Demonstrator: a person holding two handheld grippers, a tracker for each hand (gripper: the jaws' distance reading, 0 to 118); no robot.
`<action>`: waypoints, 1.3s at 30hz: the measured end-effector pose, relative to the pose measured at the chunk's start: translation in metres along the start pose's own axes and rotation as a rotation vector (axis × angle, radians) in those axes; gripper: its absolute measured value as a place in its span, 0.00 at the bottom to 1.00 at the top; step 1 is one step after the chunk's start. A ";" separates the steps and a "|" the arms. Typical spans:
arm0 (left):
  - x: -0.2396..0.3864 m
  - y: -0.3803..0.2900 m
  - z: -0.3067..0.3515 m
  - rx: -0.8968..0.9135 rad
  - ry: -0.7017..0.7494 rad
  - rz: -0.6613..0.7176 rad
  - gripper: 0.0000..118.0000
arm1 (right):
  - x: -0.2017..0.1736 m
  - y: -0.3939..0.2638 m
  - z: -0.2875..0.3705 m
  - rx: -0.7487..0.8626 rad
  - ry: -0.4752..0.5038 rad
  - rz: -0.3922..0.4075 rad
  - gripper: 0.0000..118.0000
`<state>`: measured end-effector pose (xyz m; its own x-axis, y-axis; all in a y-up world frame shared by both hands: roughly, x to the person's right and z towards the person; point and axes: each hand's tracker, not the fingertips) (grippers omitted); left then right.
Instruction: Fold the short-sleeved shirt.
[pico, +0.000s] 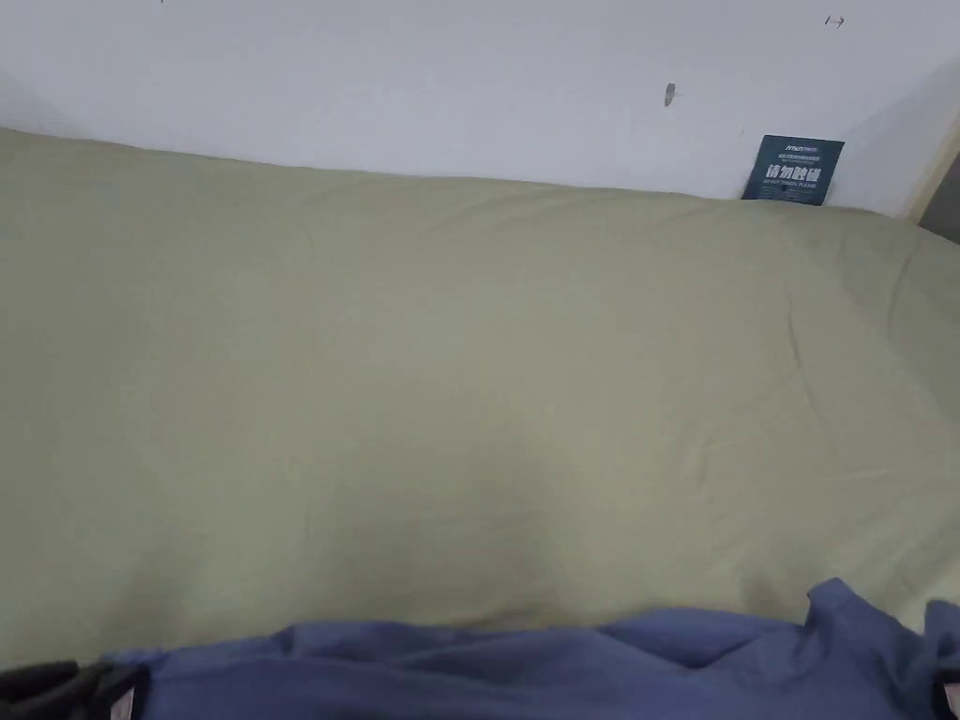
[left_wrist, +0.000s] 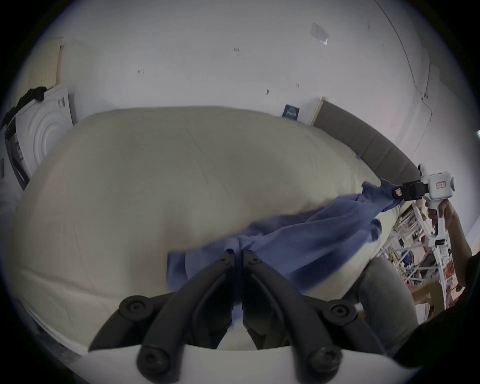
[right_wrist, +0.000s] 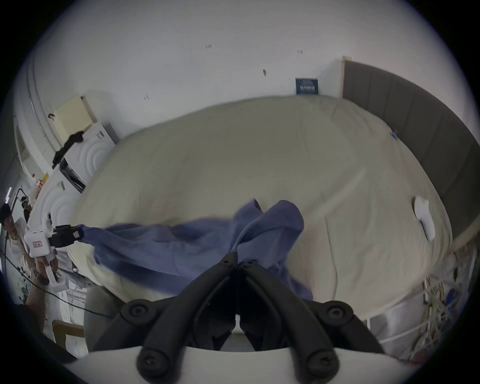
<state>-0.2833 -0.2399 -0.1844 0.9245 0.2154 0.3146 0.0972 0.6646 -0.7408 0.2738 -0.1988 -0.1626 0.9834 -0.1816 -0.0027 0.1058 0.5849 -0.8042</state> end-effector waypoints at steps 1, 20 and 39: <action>-0.001 -0.010 0.000 -0.018 0.007 0.005 0.03 | 0.001 -0.008 -0.001 -0.021 -0.017 -0.010 0.02; -0.011 -0.051 0.036 0.119 0.007 0.374 0.59 | -0.005 -0.043 0.039 0.065 0.107 -0.197 0.59; -0.025 -0.064 0.031 0.144 -0.015 0.306 0.07 | -0.124 -0.063 0.043 0.183 0.181 0.133 0.01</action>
<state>-0.3244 -0.2654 -0.1265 0.8973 0.4300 0.0998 -0.2379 0.6616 -0.7112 0.1518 -0.1792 -0.0864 0.9499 -0.2223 -0.2198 0.0189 0.7426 -0.6694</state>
